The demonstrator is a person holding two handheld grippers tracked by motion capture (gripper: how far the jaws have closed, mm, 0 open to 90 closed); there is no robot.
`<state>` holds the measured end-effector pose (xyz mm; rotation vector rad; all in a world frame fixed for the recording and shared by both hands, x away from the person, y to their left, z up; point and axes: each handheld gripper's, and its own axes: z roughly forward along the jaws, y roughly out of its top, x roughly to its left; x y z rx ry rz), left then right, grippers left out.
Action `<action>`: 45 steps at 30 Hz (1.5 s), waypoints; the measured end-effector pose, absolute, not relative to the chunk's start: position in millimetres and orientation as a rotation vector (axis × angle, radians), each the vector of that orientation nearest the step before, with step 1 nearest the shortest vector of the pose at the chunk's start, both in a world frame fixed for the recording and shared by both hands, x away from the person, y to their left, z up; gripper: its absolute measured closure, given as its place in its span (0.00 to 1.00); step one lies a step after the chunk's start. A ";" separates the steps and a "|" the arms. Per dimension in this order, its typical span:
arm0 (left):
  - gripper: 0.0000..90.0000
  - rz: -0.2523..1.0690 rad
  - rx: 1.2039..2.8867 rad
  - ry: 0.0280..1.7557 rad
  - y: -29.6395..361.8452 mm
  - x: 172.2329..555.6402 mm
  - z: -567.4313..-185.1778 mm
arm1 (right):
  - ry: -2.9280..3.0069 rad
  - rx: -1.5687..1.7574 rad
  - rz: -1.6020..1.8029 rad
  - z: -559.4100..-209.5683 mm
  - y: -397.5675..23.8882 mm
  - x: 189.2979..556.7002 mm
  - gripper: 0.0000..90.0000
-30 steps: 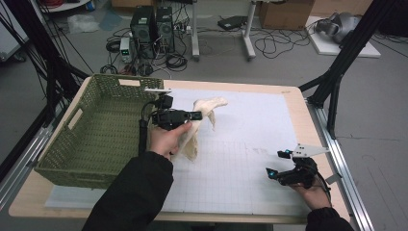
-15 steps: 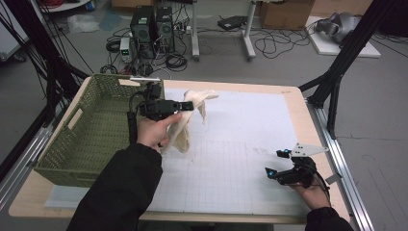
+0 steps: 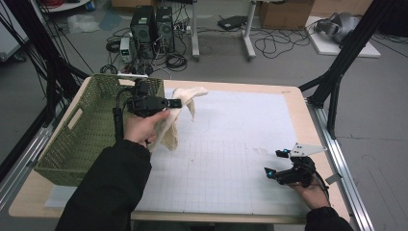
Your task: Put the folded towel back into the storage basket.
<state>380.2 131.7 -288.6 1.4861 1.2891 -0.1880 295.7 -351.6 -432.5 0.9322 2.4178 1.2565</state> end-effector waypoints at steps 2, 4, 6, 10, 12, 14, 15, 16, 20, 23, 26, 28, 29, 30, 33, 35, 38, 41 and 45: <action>0.89 -0.187 1.490 1.292 134.7 383.1 -290.1 | 2.420 0.926 1.255 -432.8 -351.0 296.0 0.14; 0.89 -0.196 1.480 1.285 137.4 384.9 -291.5 | 2.425 0.928 1.251 -433.0 -350.8 296.0 0.14; 0.89 -0.205 1.498 1.275 139.4 386.8 -292.5 | 2.425 0.928 1.254 -433.2 -350.9 296.1 0.14; 0.90 -0.230 1.459 1.275 150.2 388.5 -292.6 | 2.424 0.929 1.256 -433.6 -351.6 296.5 0.14; 0.90 -0.240 1.447 1.272 156.3 388.3 -292.4 | 2.426 0.934 1.258 -433.9 -351.4 296.7 0.14; 0.90 -0.239 1.433 1.276 162.0 387.2 -292.2 | 2.427 0.933 1.253 -433.9 -351.2 296.7 0.14; 0.90 -0.228 1.420 1.283 166.0 386.1 -292.2 | 2.431 0.936 1.250 -434.0 -351.0 296.7 0.14; 0.90 -0.232 1.419 1.284 168.4 385.9 -292.5 | 2.435 0.938 1.245 -434.3 -350.7 296.9 0.14; 0.90 -0.234 1.379 1.290 181.7 383.9 -291.8 | 2.436 0.928 1.242 -435.1 -349.8 297.6 0.14; 0.90 -0.215 1.353 1.308 193.4 382.1 -291.9 | 2.439 0.919 1.236 -435.7 -349.3 298.2 0.14; 0.90 -0.203 1.349 1.331 201.8 381.5 -293.3 | 2.444 0.922 1.235 -436.2 -348.8 298.5 0.14; 0.90 -0.204 1.339 1.333 206.4 381.3 -293.3 | 2.449 0.923 1.231 -436.5 -348.5 298.6 0.14; 0.90 -0.201 1.343 1.336 208.2 381.3 -293.0 | 2.449 0.922 1.228 -436.6 -348.3 298.7 0.14; 0.90 -0.196 1.344 1.341 210.2 381.3 -292.9 | 2.453 0.925 1.229 -436.6 -348.0 298.5 0.14; 0.90 -0.199 1.316 1.340 218.1 380.6 -292.8 | 2.451 0.926 1.232 -436.9 -348.1 298.8 0.14; 0.90 -0.189 1.322 1.361 223.0 380.2 -293.7 | 2.449 0.921 1.231 -437.0 -348.3 299.2 0.14; 0.90 -0.183 1.310 1.369 235.3 377.7 -296.8 | 2.451 0.919 1.229 -437.5 -348.3 300.0 0.14; 0.90 -0.176 1.302 1.377 244.3 375.5 -296.7 | 2.457 0.918 1.225 -438.4 -347.4 300.9 0.14; 0.90 -0.157 1.296 1.391 259.3 372.1 -295.1 | 2.467 0.921 1.218 -439.6 -346.2 301.7 0.14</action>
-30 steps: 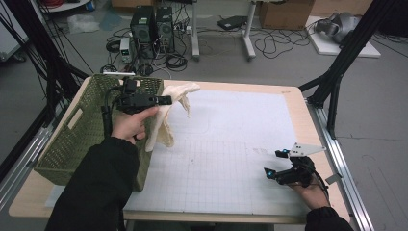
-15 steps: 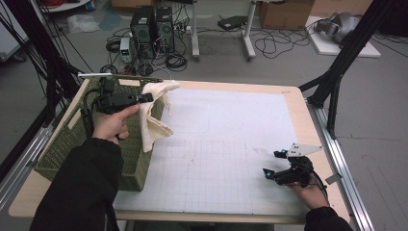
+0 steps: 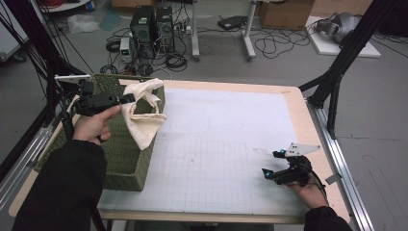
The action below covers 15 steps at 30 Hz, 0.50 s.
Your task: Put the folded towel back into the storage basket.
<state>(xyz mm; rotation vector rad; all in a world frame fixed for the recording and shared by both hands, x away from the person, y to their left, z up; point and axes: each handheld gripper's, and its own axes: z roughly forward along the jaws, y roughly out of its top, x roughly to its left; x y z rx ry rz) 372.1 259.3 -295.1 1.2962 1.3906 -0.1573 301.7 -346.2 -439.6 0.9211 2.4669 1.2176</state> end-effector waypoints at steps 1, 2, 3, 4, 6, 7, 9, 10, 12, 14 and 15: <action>0.90 -0.156 1.300 1.394 261.9 371.4 -294.9 | 2.466 0.916 1.216 -440.1 -346.0 302.2 0.14; 0.90 -0.151 1.298 1.393 265.1 370.5 -294.6 | 2.468 0.916 1.215 -440.2 -346.0 302.4 0.14; 0.90 -0.150 1.294 1.399 268.2 369.6 -294.2 | 2.470 0.923 1.211 -440.3 -346.0 302.3 0.14; 0.90 -0.149 1.288 1.398 271.3 369.1 -293.7 | 2.471 0.921 1.212 -440.6 -345.9 302.5 0.14; 0.90 -0.139 1.288 1.404 277.5 367.4 -292.3 | 2.474 0.921 1.208 -440.9 -345.8 302.3 0.14; 0.90 -0.135 1.292 1.408 279.6 366.7 -292.1 | 2.475 0.922 1.210 -441.3 -345.7 302.4 0.14; 0.90 -0.129 1.296 1.414 283.0 365.0 -292.2 | 2.480 0.923 1.206 -441.4 -345.7 302.7 0.14; 0.90 -0.123 1.299 1.421 284.7 364.0 -292.7 | 2.480 0.921 1.204 -441.6 -345.6 302.9 0.14; 0.89 -0.122 1.310 1.432 287.1 362.2 -294.3 | 2.481 0.913 1.205 -442.0 -345.5 303.5 0.14; 0.90 -0.115 1.313 1.443 290.3 359.3 -296.4 | 2.480 0.911 1.206 -441.9 -345.3 303.5 0.14; 0.89 -0.113 1.320 1.455 291.8 357.9 -298.2 | 2.480 0.911 1.207 -441.9 -345.2 303.6 0.14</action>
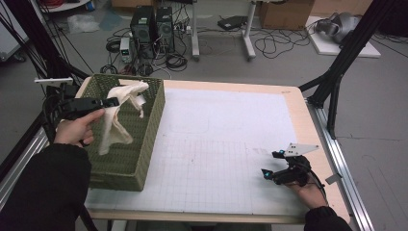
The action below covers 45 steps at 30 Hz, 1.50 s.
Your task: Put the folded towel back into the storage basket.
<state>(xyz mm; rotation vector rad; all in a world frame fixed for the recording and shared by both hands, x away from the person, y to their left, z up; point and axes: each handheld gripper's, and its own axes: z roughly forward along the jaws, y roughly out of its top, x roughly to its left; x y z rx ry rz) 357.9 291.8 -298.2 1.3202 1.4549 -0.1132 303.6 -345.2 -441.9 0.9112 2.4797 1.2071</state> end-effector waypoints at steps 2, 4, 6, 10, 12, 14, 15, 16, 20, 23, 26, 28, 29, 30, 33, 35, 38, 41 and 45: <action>0.89 -0.109 1.325 1.470 293.6 356.1 -300.9 | 2.483 0.914 1.203 -442.2 -344.7 303.8 0.14; 0.89 -0.108 1.326 1.486 296.0 354.9 -305.3 | 2.484 0.908 1.207 -442.4 -344.0 304.3 0.14; 0.89 -0.106 1.333 1.501 296.7 355.2 -309.3 | 2.483 0.905 1.208 -442.1 -343.6 304.0 0.14; 0.89 -0.105 1.358 1.521 294.5 358.8 -318.0 | 2.485 0.908 1.208 -441.8 -343.5 303.4 0.14; 0.89 -0.102 1.365 1.524 293.3 361.0 -320.5 | 2.486 0.905 1.208 -441.8 -343.2 303.4 0.14; 0.89 -0.102 1.366 1.527 292.1 363.2 -322.4 | 2.487 0.905 1.207 -441.8 -342.8 303.3 0.14; 0.89 -0.100 1.368 1.526 291.5 364.2 -323.4 | 2.487 0.905 1.207 -441.8 -342.6 303.3 0.14; 0.89 -0.099 1.376 1.530 291.1 365.2 -324.4 | 2.487 0.904 1.205 -441.8 -342.5 303.4 0.14; 0.89 -0.081 1.384 1.541 291.7 368.0 -328.2 | 2.489 0.897 1.209 -442.2 -342.1 304.0 0.15; 0.89 -0.079 1.387 1.547 292.3 369.5 -330.4 | 2.494 0.899 1.206 -442.3 -341.9 303.8 0.15; 0.89 -0.087 1.394 1.546 291.5 371.6 -332.5 | 2.496 0.902 1.205 -442.3 -341.5 303.6 0.15; 0.89 -0.090 1.395 1.535 290.3 372.8 -334.4 | 2.495 0.901 1.206 -442.3 -341.4 303.5 0.15; 0.89 -0.092 1.400 1.533 289.6 373.6 -335.1 | 2.496 0.899 1.206 -442.4 -341.5 303.6 0.15; 0.89 -0.089 1.402 1.539 288.7 374.2 -335.7 | 2.496 0.901 1.205 -442.4 -341.5 303.6 0.15; 0.89 -0.093 1.407 1.539 287.9 376.2 -338.7 | 2.498 0.901 1.202 -442.8 -341.0 303.7 0.15; 0.89 -0.095 1.411 1.540 287.8 377.1 -340.3 | 2.499 0.904 1.201 -442.8 -341.0 303.6 0.15; 0.89 -0.092 1.412 1.543 288.0 378.4 -342.5 | 2.501 0.901 1.203 -442.8 -341.2 303.9 0.15; 0.89 -0.094 1.412 1.546 288.1 379.6 -344.0 | 2.503 0.901 1.201 -443.1 -341.0 304.0 0.15; 0.89 -0.092 1.418 1.547 287.9 381.4 -346.8 | 2.504 0.895 1.199 -443.2 -340.9 304.2 0.15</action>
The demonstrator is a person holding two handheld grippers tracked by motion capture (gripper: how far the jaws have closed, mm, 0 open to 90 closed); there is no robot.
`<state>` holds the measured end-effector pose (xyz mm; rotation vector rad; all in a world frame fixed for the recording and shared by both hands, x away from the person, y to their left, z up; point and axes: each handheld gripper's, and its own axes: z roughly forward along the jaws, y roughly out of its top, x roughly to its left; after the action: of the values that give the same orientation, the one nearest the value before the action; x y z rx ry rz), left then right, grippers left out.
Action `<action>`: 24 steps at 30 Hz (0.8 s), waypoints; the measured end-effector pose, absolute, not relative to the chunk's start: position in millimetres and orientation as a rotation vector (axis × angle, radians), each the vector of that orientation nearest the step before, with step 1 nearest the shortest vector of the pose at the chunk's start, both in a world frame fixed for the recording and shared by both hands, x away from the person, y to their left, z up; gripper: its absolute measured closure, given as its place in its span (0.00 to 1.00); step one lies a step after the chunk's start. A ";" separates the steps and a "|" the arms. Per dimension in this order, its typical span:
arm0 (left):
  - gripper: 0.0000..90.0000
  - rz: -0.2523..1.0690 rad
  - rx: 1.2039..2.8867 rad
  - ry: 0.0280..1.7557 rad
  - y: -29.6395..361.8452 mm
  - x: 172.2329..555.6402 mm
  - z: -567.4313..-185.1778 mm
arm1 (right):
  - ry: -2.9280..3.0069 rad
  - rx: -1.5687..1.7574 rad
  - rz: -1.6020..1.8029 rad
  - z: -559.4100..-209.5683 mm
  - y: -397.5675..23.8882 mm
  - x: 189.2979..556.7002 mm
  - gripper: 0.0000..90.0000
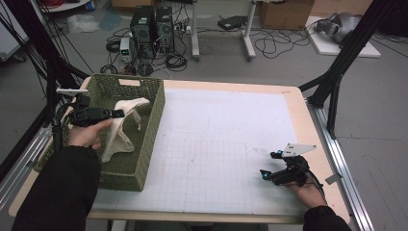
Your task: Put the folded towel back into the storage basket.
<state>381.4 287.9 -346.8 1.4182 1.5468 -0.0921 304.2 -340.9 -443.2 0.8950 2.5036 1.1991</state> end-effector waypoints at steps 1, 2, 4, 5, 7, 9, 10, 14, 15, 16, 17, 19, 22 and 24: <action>0.89 -0.093 1.419 1.545 287.8 382.0 -347.7 | 2.505 0.895 1.198 -443.3 -340.8 304.3 0.15; 0.89 -0.095 1.420 1.547 288.0 382.6 -348.6 | 2.508 0.896 1.200 -443.5 -340.6 304.2 0.15; 0.89 -0.094 1.417 1.550 287.7 383.9 -350.8 | 2.510 0.894 1.198 -443.6 -340.4 304.3 0.15; 0.89 -0.095 1.423 1.550 287.8 384.6 -352.0 | 2.509 0.894 1.197 -443.7 -340.3 304.4 0.15; 0.89 -0.104 1.420 1.544 288.2 386.1 -354.6 | 2.509 0.892 1.198 -443.8 -340.3 304.5 0.15; 0.89 -0.101 1.437 1.544 287.6 387.3 -356.0 | 2.510 0.892 1.195 -443.9 -340.3 304.7 0.15; 0.89 -0.102 1.445 1.545 287.7 388.0 -356.8 | 2.510 0.893 1.195 -444.0 -340.1 304.7 0.15; 0.89 -0.090 1.454 1.553 288.2 389.8 -358.9 | 2.516 0.895 1.191 -444.6 -339.6 304.8 0.15; 0.89 -0.088 1.453 1.557 288.2 390.5 -359.3 | 2.516 0.895 1.190 -444.7 -339.5 304.9 0.15; 0.89 -0.083 1.459 1.560 288.8 390.9 -359.5 | 2.518 0.896 1.189 -444.6 -339.6 305.0 0.15; 0.89 -0.077 1.455 1.565 289.1 391.2 -359.7 | 2.518 0.897 1.188 -444.7 -339.5 305.0 0.15; 0.89 -0.080 1.454 1.567 289.6 392.2 -360.6 | 2.521 0.895 1.189 -445.0 -339.3 305.1 0.15; 0.89 -0.073 1.457 1.575 289.0 393.5 -361.7 | 2.520 0.889 1.189 -445.6 -338.9 305.7 0.15; 0.89 -0.066 1.460 1.579 288.0 394.3 -362.5 | 2.522 0.893 1.183 -445.4 -338.6 305.4 0.15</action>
<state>394.3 288.0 -362.5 1.4599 1.5790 -0.0665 305.4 -338.6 -445.4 0.8935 2.5224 1.1833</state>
